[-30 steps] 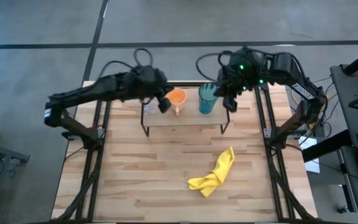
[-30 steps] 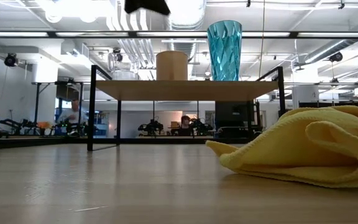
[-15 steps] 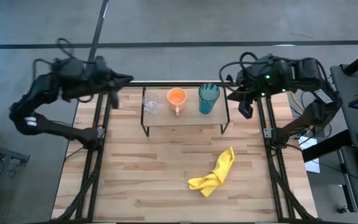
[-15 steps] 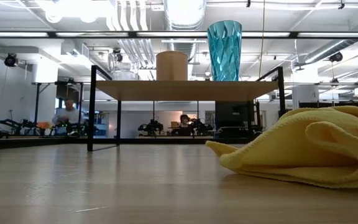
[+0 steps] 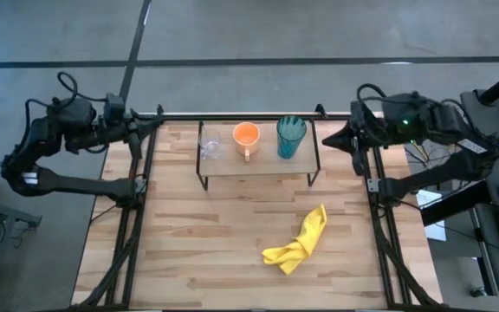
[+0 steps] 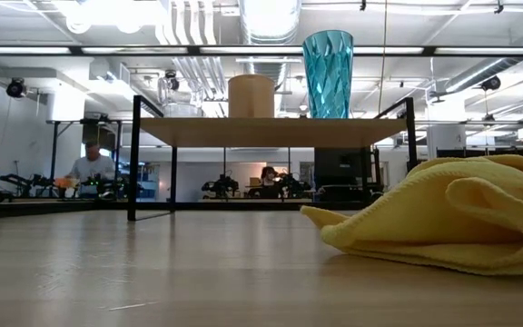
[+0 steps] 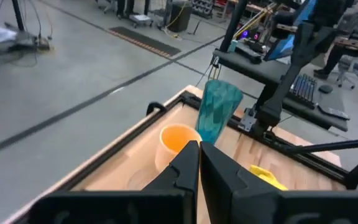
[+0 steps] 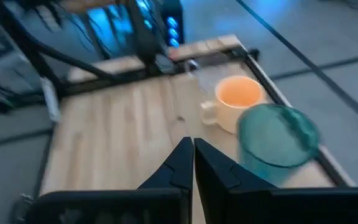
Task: Stack small to large cups/mugs on shelf
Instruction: Return to Home Position
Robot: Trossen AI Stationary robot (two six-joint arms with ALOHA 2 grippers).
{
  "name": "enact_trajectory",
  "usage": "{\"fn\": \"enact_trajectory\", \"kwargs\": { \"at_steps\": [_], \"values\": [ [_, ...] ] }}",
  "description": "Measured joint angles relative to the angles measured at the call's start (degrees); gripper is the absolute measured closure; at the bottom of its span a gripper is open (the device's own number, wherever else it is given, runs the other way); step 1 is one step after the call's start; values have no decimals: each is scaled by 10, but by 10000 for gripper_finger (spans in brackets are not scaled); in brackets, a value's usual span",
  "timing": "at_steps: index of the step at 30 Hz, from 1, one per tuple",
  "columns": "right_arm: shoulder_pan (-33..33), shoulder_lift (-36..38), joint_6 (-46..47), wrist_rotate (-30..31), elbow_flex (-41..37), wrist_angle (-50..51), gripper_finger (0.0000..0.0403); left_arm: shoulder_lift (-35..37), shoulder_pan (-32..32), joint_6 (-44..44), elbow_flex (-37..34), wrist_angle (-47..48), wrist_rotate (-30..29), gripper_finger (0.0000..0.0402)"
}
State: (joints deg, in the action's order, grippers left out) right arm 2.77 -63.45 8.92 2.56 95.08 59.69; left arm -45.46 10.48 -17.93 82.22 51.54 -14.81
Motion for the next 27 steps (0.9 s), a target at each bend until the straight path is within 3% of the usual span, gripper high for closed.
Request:
{"fn": "enact_trajectory", "kwargs": {
  "at_steps": [7, 23, 27],
  "values": [
    [-19, 127, 28, -101, -197, -225, 394, 90, 0, -12, -121, -113, 39, 402],
    [-40, 317, 50, -139, -505, -506, 394, 267, 0, -26, -321, -202, 57, 402],
    [-40, 343, 65, -152, -557, -533, 394, 305, 0, -27, -358, -211, 73, 402]
  ]
}}
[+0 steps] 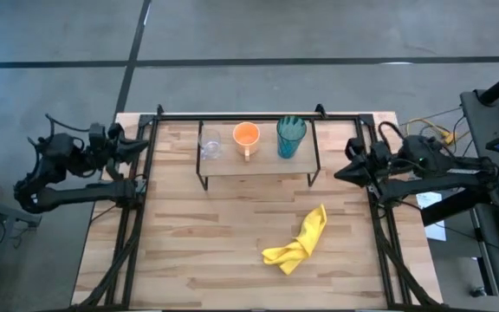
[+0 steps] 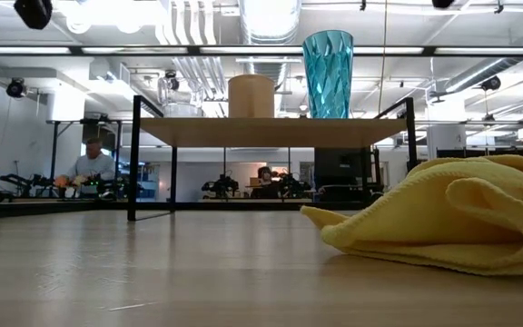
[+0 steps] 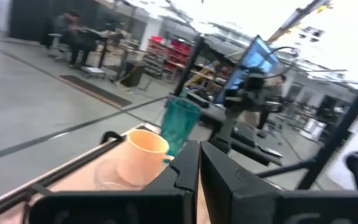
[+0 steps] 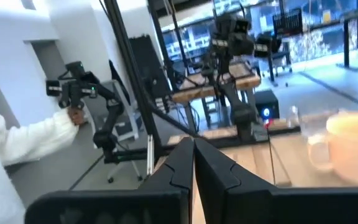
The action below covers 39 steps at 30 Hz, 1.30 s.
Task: Stack small to large cups/mugs on shelf
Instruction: Return to Home Position
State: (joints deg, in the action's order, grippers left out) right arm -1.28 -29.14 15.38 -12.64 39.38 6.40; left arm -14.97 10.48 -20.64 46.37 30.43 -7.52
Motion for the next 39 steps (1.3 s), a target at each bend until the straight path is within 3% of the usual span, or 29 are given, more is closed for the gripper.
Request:
{"fn": "enact_trajectory", "kwargs": {
  "at_steps": [9, 14, 32, 39],
  "values": [
    [0, 41, 16, -41, -120, -138, 394, 89, 0, -16, -73, -28, 29, 402],
    [0, 76, 53, -43, -167, -149, 394, 135, 0, -38, -105, -32, 30, 402],
    [0, 285, 92, -40, -309, -215, 394, 133, 0, -60, -151, -60, 42, 402],
    [0, 284, 136, -28, -352, -218, 394, 133, 0, -60, -174, -86, 42, 402]
  ]
}}
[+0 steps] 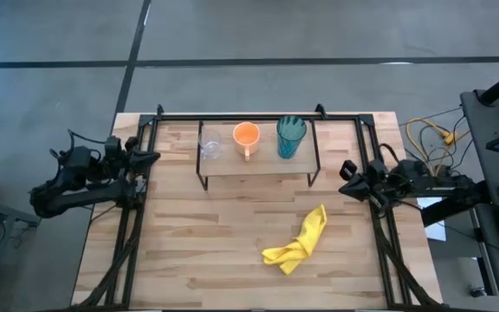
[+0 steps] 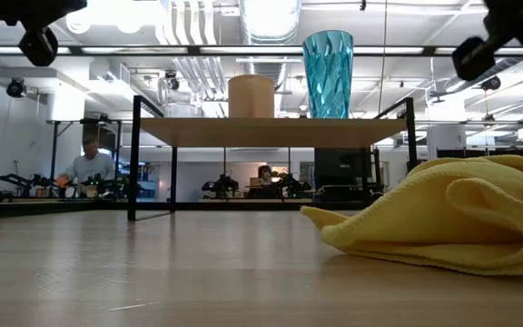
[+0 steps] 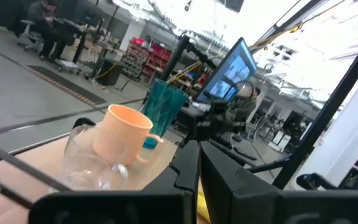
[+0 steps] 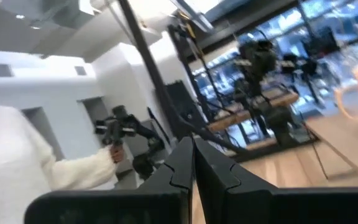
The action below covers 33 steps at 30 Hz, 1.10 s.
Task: Stack small to large cups/mugs on shelf
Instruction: Return to Home Position
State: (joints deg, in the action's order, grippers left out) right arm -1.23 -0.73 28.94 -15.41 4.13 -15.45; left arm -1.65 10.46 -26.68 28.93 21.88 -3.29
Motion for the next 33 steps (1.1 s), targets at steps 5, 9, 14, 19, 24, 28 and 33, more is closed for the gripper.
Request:
{"fn": "enact_trajectory", "kwargs": {
  "at_steps": [5, 9, 14, 19, 24, 28, 33],
  "values": [
    [0, 1, 13, 22, -35, -25, 394, 0, 0, 0, -37, -56, 2, 402],
    [0, 4, 9, 22, -37, -33, 394, 1, 0, -1, -74, -110, 20, 402],
    [0, 2, 8, 21, -37, -24, 394, 0, 0, -15, -140, -217, 55, 402],
    [0, 2, 8, 21, -37, -18, 394, 0, 0, -33, -211, -305, 102, 402],
    [0, 2, 9, 20, -36, -13, 394, 0, 0, -64, -259, -349, 111, 402],
    [0, 2, 9, 20, -36, -10, 394, 0, 0, -76, -280, -350, 111, 402],
    [0, 2, 10, 20, -36, -10, 394, 0, 0, -77, -284, -351, 116, 402]
  ]
}}
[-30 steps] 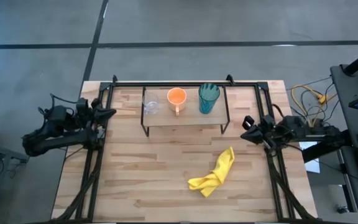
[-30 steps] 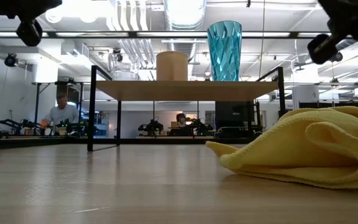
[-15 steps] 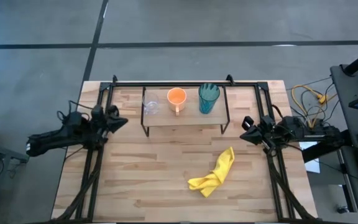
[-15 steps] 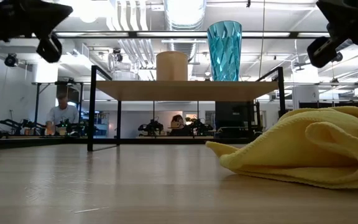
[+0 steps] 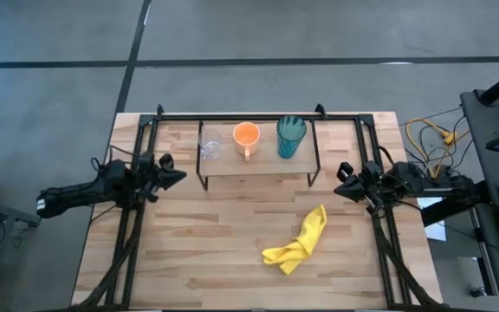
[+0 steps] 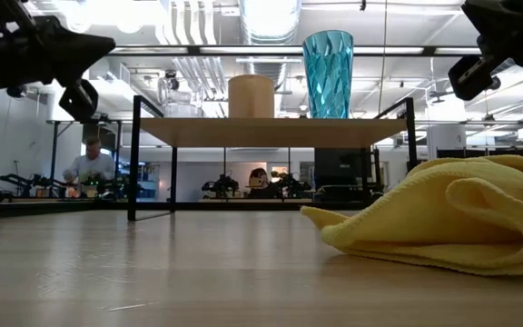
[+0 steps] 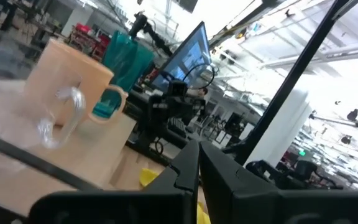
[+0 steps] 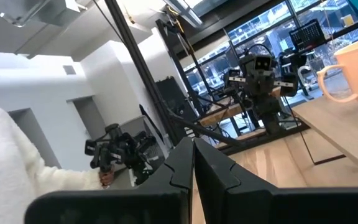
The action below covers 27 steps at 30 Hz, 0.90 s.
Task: Stack small to large cups/mugs on shelf
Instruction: Return to Home Position
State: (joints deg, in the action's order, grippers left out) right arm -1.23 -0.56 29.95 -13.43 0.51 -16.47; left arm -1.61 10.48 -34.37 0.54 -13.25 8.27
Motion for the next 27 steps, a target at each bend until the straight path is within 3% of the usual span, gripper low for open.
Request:
{"fn": "enact_trajectory", "kwargs": {
  "at_steps": [11, 27],
  "values": [
    [0, 0, 0, 0, 0, 0, 394, -2, 0, -29, -1, 100, 5, 402],
    [0, 0, -1, 0, 0, 0, 394, -6, 0, -28, -2, 108, 5, 402]
  ]
}}
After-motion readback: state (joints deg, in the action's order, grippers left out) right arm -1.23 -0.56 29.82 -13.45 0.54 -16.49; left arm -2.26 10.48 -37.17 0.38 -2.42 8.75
